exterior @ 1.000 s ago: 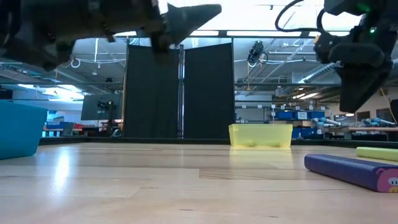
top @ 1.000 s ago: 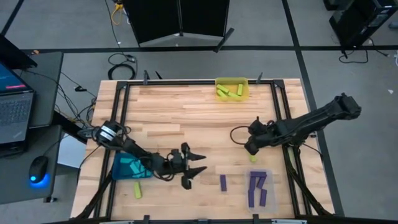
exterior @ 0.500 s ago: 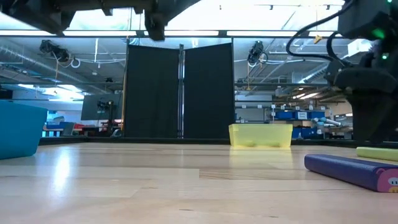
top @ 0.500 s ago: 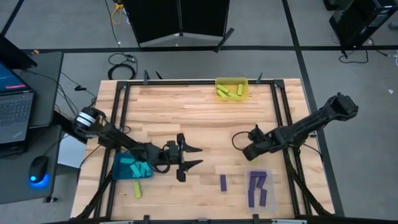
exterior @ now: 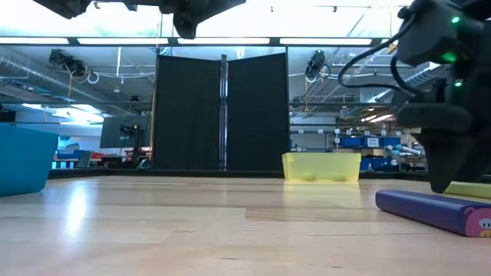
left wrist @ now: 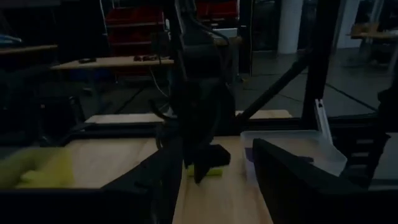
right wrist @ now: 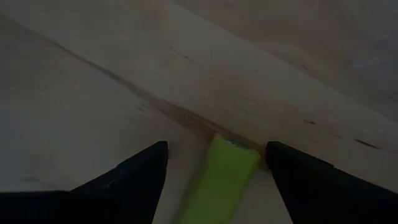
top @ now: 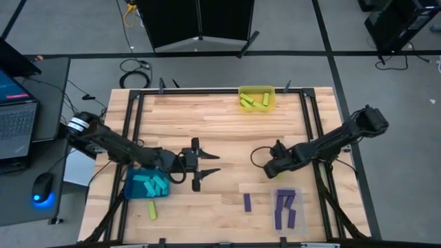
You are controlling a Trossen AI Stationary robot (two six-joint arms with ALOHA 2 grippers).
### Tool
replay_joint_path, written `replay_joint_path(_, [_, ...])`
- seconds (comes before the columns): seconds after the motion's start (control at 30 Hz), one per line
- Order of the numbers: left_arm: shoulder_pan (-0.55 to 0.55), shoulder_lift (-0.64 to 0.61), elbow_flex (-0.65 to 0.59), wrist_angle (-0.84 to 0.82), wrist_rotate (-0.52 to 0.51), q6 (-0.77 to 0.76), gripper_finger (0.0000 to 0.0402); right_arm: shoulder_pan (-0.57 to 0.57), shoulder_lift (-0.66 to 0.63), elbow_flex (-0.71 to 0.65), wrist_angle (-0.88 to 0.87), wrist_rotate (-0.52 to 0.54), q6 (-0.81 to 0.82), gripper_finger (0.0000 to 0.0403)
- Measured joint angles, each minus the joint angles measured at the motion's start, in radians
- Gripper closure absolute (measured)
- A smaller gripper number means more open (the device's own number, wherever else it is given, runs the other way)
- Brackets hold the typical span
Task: Sort blocks
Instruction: Put the top green block into the yellow bin
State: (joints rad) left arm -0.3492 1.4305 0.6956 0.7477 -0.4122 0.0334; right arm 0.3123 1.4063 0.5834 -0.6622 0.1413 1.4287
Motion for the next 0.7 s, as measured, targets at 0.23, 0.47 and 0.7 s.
replay_joint_path(0.23, [0.037,-0.101,-0.033,-0.093,0.007,0.037,0.0199,-0.008,0.075,0.074,-0.052,-0.020,0.004,0.0162])
replay_joint_path(0.47, [0.056,-0.250,-0.154,-0.086,0.015,0.042,0.0199,-0.023,0.089,0.078,-0.030,-0.057,0.028,0.0274])
replay_joint_path(0.7, [0.092,-0.364,-0.228,-0.060,0.008,0.046,0.0199,-0.042,0.086,0.075,-0.016,-0.027,0.028,0.0287])
